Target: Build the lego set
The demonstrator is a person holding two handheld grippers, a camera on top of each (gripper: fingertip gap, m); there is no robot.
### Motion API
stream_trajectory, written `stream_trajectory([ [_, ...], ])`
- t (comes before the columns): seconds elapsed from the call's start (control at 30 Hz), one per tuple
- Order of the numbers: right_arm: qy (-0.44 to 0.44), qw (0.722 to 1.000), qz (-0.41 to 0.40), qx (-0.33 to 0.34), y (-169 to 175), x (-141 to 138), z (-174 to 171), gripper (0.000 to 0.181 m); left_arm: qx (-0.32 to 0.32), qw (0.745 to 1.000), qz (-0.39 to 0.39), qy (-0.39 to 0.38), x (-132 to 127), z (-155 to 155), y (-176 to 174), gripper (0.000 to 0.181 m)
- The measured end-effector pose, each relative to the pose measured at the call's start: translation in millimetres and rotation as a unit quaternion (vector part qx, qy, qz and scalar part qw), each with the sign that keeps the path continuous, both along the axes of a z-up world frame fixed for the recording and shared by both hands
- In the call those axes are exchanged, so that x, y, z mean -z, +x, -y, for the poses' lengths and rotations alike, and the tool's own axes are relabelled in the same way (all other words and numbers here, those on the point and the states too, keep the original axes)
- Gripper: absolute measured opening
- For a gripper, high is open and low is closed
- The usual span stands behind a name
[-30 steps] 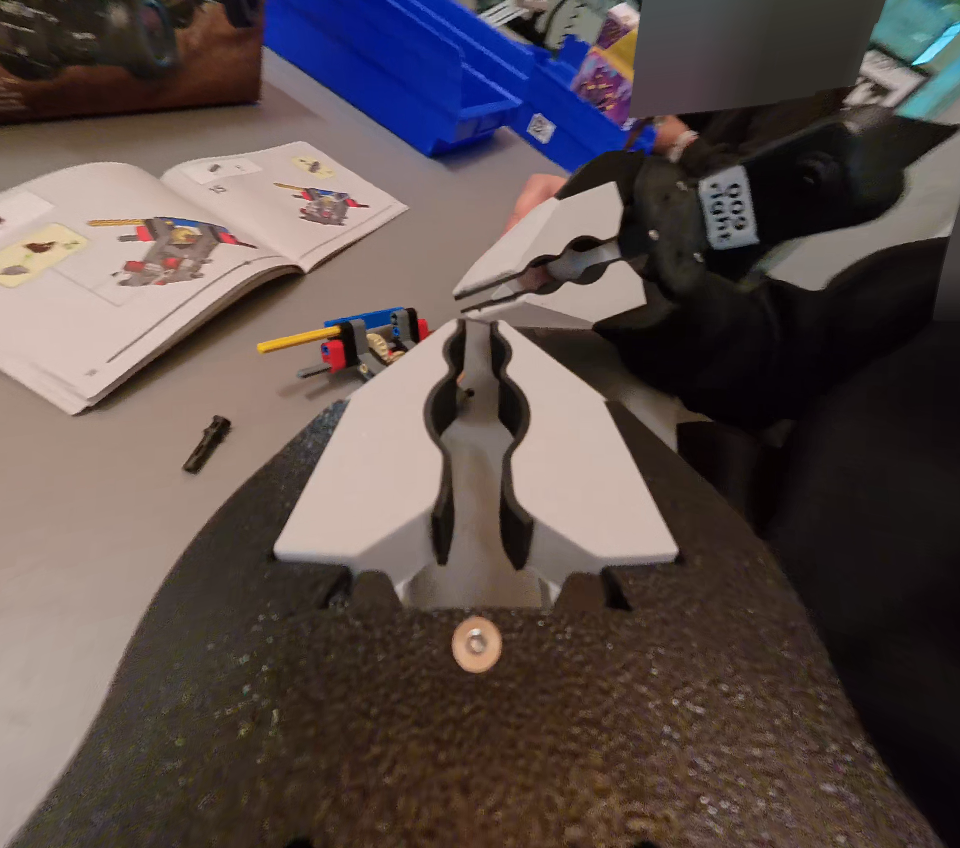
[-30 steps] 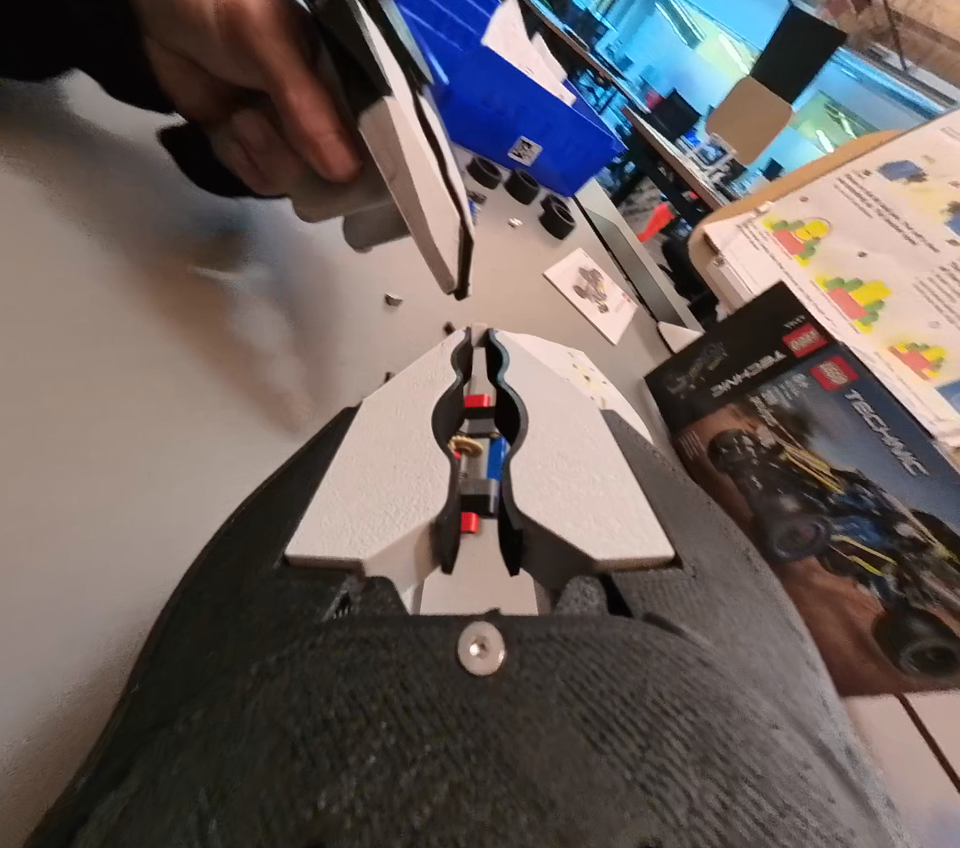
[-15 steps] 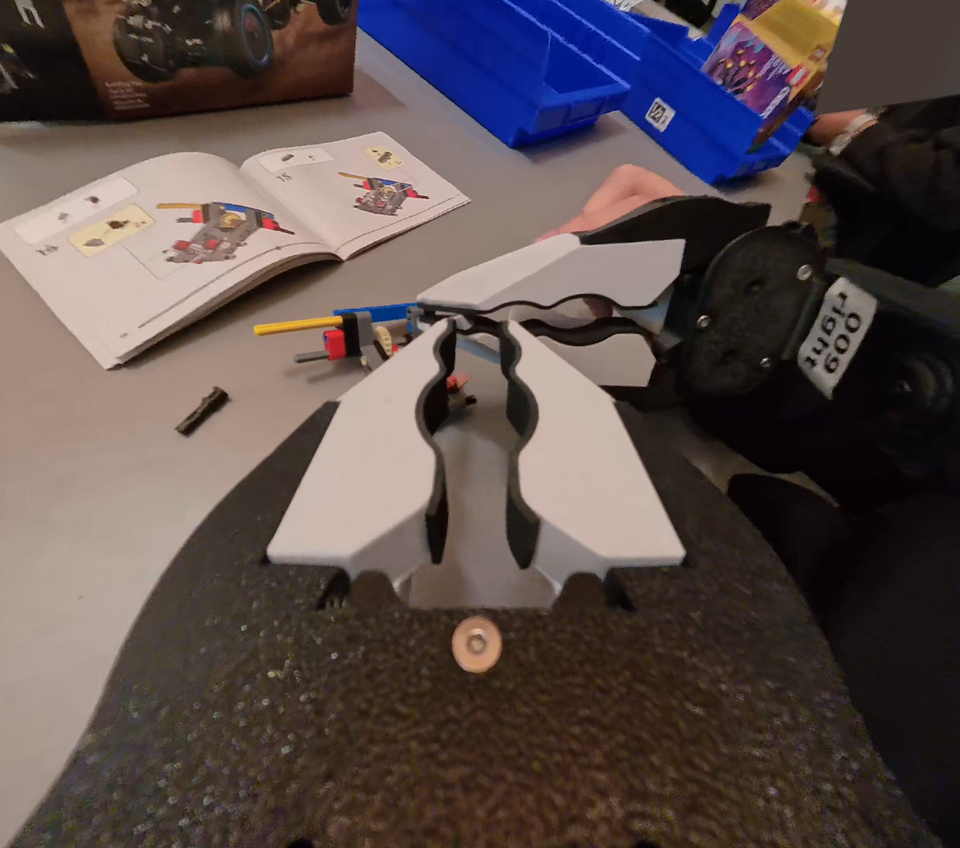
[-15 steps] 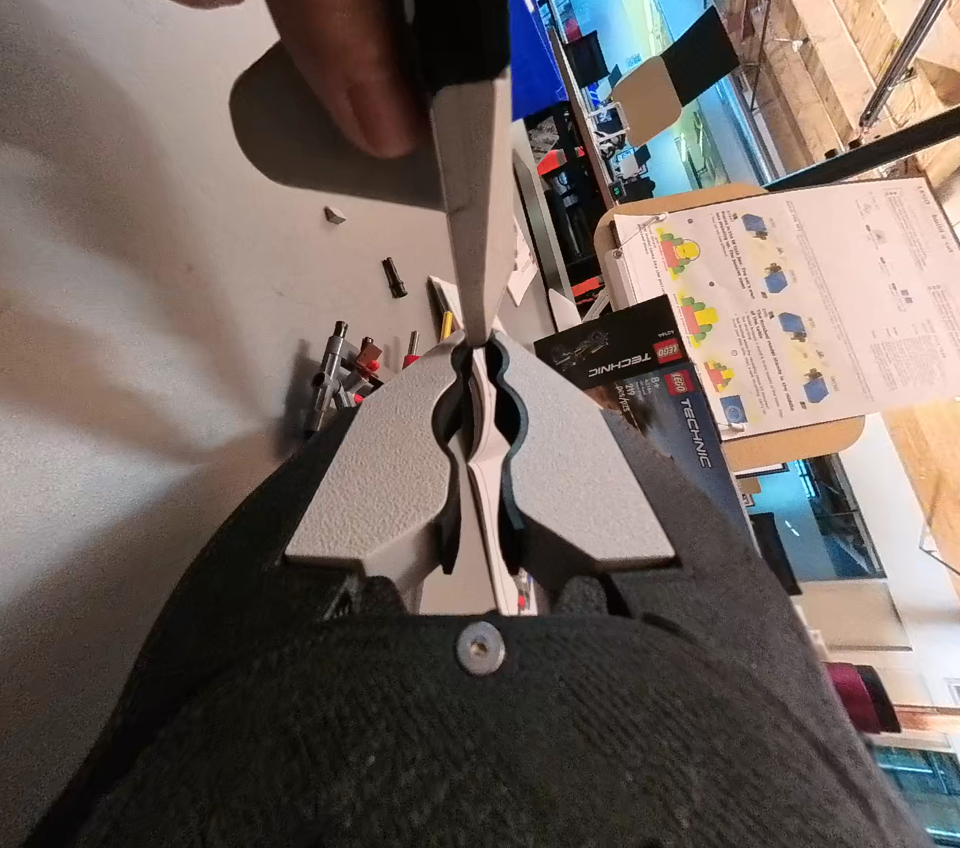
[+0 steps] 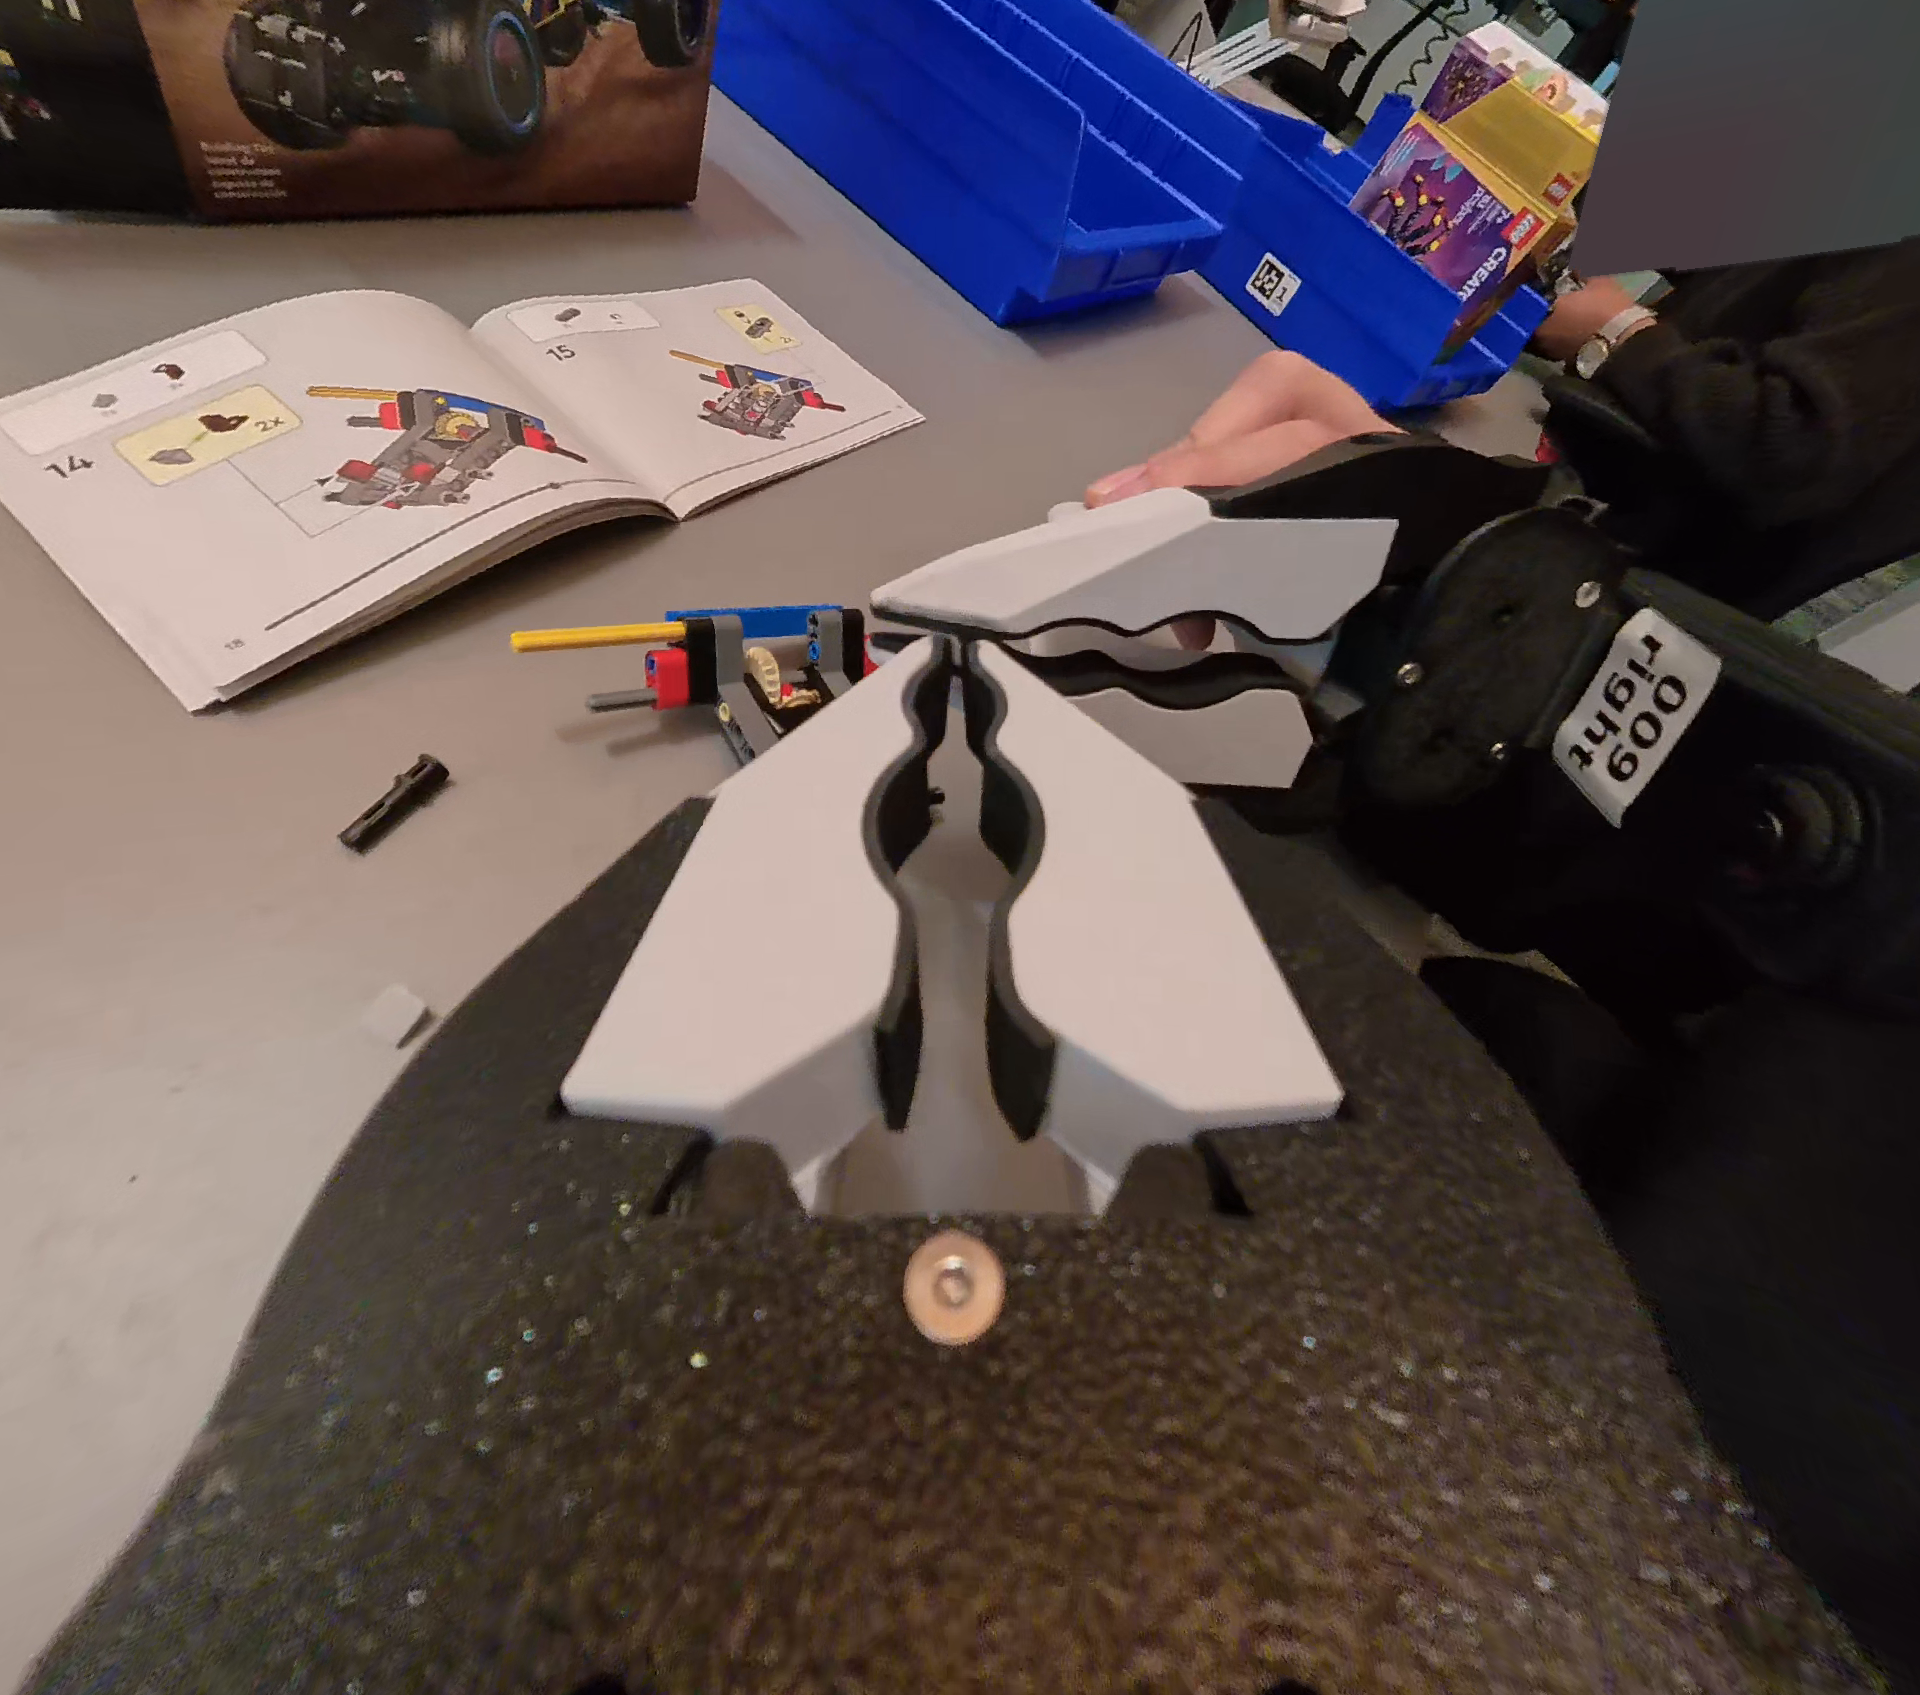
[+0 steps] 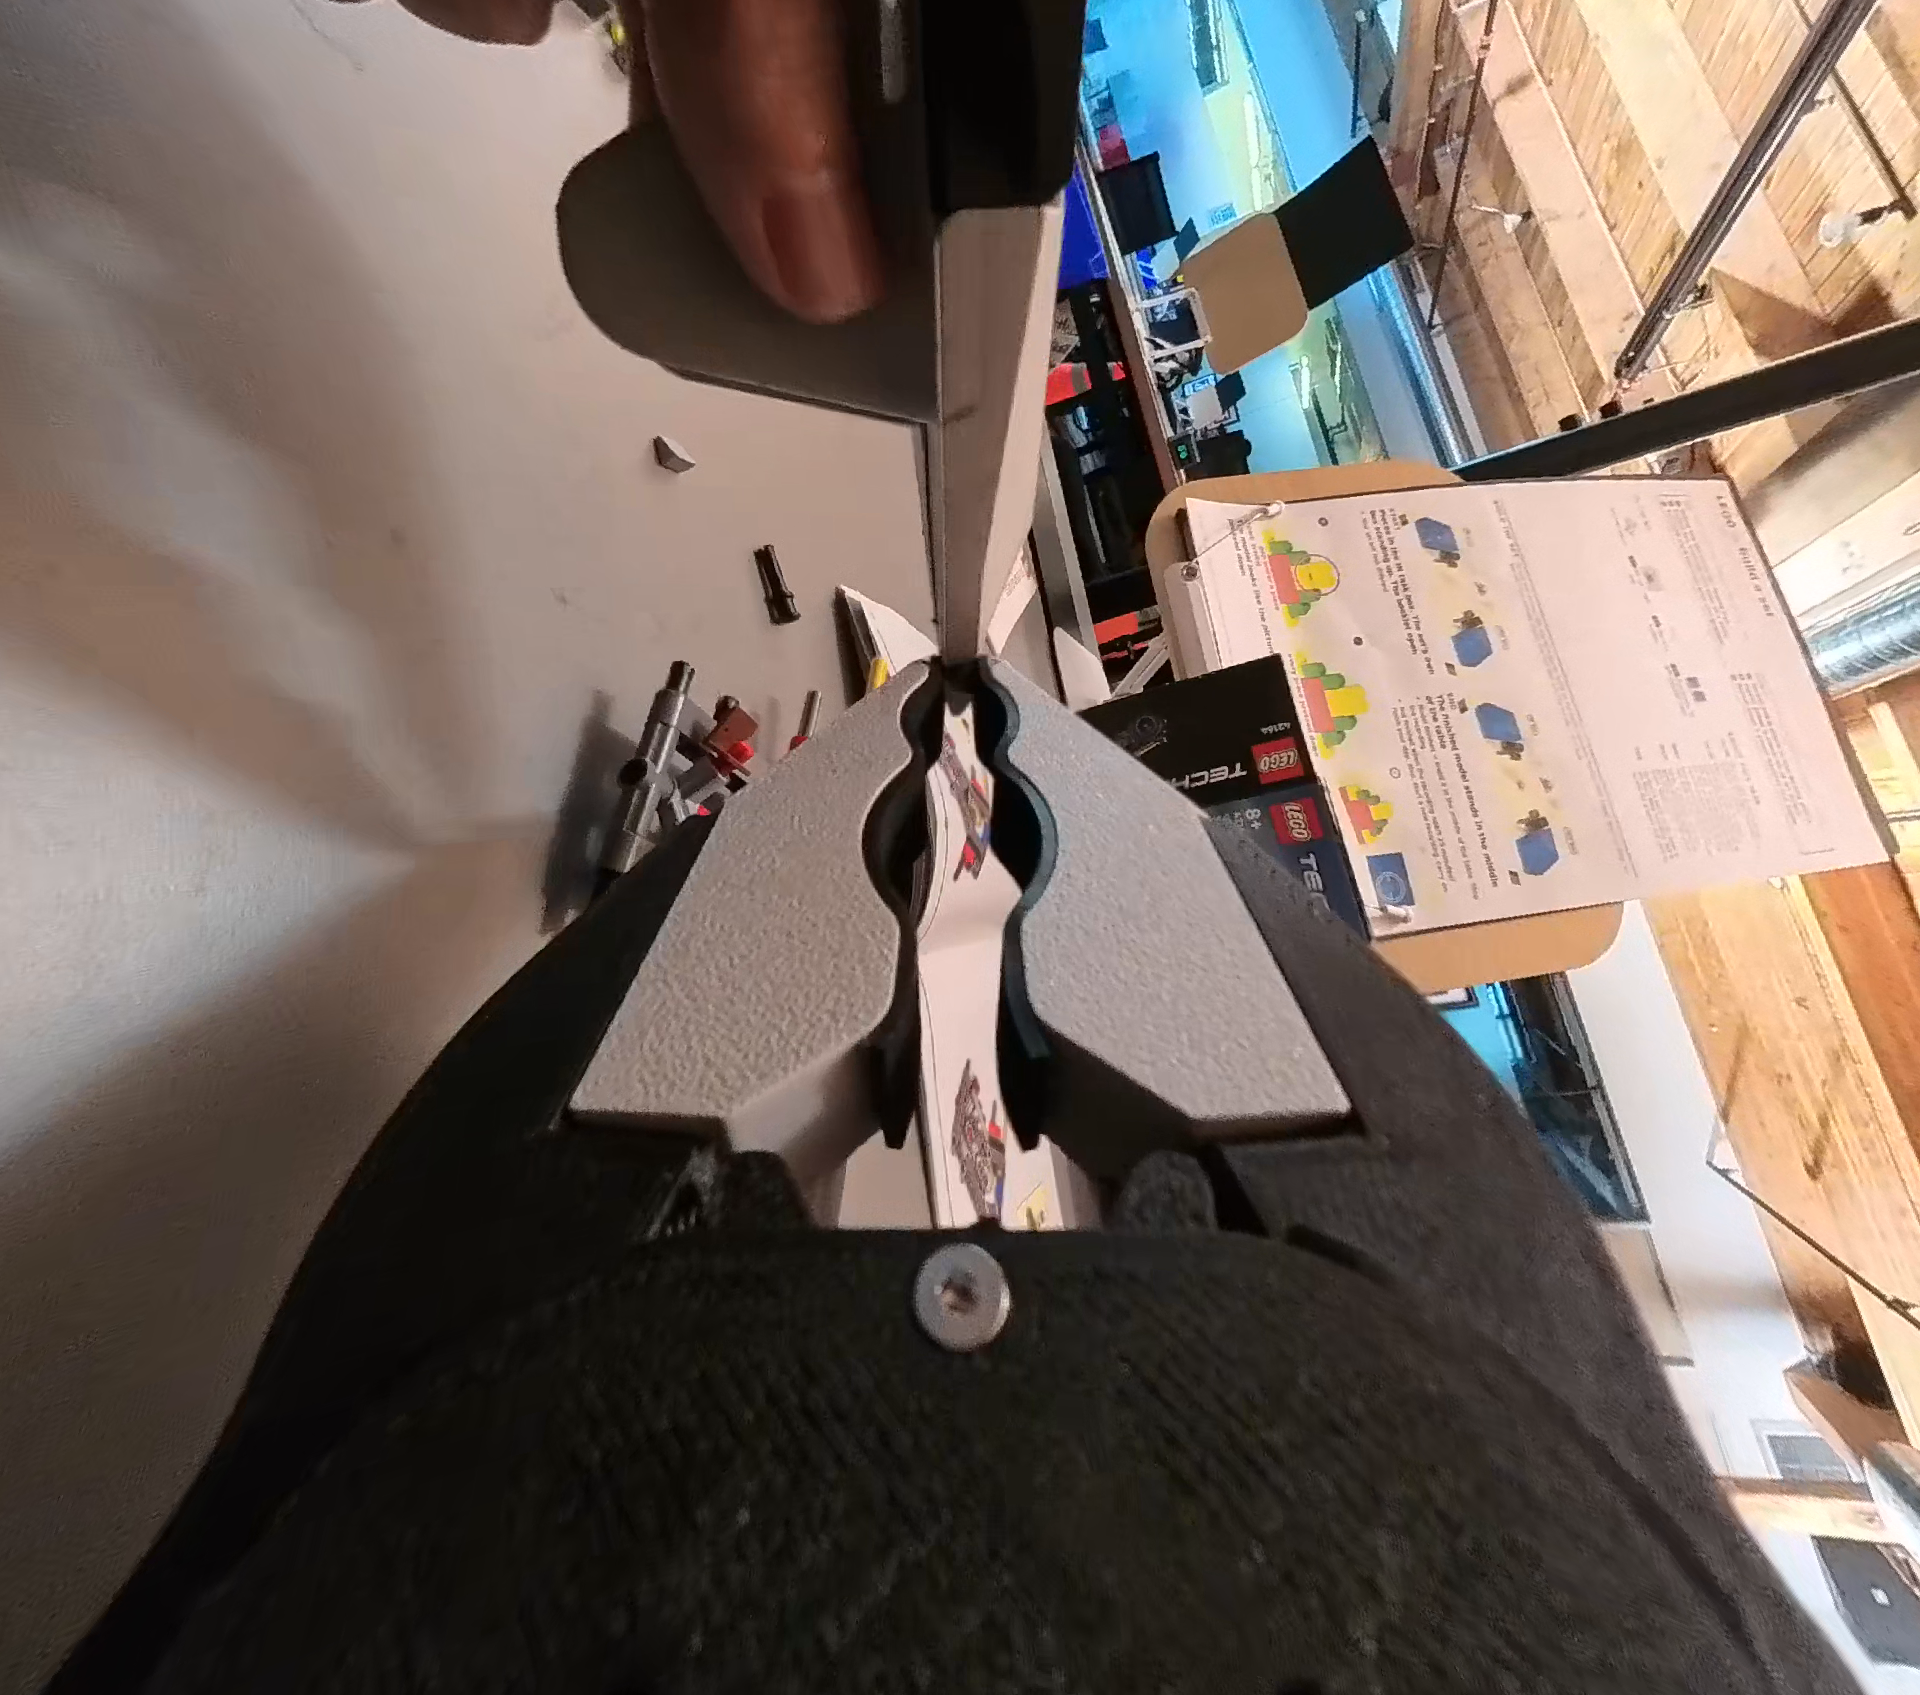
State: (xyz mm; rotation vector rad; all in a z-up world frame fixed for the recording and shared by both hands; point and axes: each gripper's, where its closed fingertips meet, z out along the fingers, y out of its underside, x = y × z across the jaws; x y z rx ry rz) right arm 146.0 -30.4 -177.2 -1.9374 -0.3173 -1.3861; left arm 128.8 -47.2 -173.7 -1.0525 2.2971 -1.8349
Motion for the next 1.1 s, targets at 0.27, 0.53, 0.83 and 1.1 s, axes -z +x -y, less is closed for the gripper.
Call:
stream_trajectory([
  [0.27,0.062,0.996,-0.052,-0.026,-1.7,-5.6,-3.0,0.003,0.009,0.995,0.085,0.046,1.2,-8.0,1.3,0.000],
  [0.53,0.044,0.998,-0.020,-0.040,-3.5,-6.1,-2.3,0.003,0.029,0.998,0.018,-0.061,-17.2,-9.7,-3.6,0.017],
  [0.83,0.017,1.000,-0.007,-0.013,-3.2,-2.7,-6.0,0.003,0.012,0.997,0.046,0.059,-1.5,-3.5,-6.5,0.013],
  [1.1,-0.049,0.997,0.048,-0.032,-7.9,4.1,-8.1,0.002,0.018,0.999,-0.015,0.037,6.5,-4.4,-8.1,0.014],
])
